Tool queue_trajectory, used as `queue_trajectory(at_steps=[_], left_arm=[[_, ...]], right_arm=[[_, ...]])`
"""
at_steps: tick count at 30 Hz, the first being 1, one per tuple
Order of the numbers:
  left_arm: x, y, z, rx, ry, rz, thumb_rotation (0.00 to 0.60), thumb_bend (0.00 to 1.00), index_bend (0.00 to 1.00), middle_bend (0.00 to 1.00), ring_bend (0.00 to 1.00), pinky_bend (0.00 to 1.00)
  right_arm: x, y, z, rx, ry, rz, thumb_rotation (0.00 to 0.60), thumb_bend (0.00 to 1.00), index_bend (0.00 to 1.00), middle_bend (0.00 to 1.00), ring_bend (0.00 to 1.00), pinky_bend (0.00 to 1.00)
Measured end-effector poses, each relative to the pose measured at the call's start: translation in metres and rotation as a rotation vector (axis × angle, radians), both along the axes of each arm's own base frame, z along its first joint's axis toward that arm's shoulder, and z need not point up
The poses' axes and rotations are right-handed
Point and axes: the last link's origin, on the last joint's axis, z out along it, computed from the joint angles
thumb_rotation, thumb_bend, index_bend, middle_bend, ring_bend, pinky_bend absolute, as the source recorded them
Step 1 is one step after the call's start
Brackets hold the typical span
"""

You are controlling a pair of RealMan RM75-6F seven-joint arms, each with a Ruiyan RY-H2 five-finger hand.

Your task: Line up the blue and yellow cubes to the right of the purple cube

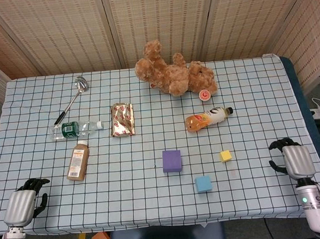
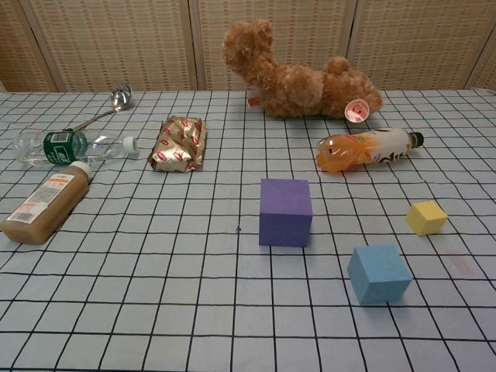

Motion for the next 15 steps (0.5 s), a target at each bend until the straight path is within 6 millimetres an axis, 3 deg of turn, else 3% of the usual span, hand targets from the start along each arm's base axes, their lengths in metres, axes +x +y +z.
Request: queue_trajectory(at_steps=[15], left_arm=[[-0.0023,0.0011,0.0010,-0.003,-0.017,0.010,0.600,0.54,0.34,0.35,0.23,0.51]], right_arm=[[0.0005,-0.0028,-0.0068,-0.003,-0.003,-0.003,0.600,0.14,0.41,0.40,0.25,0.50]])
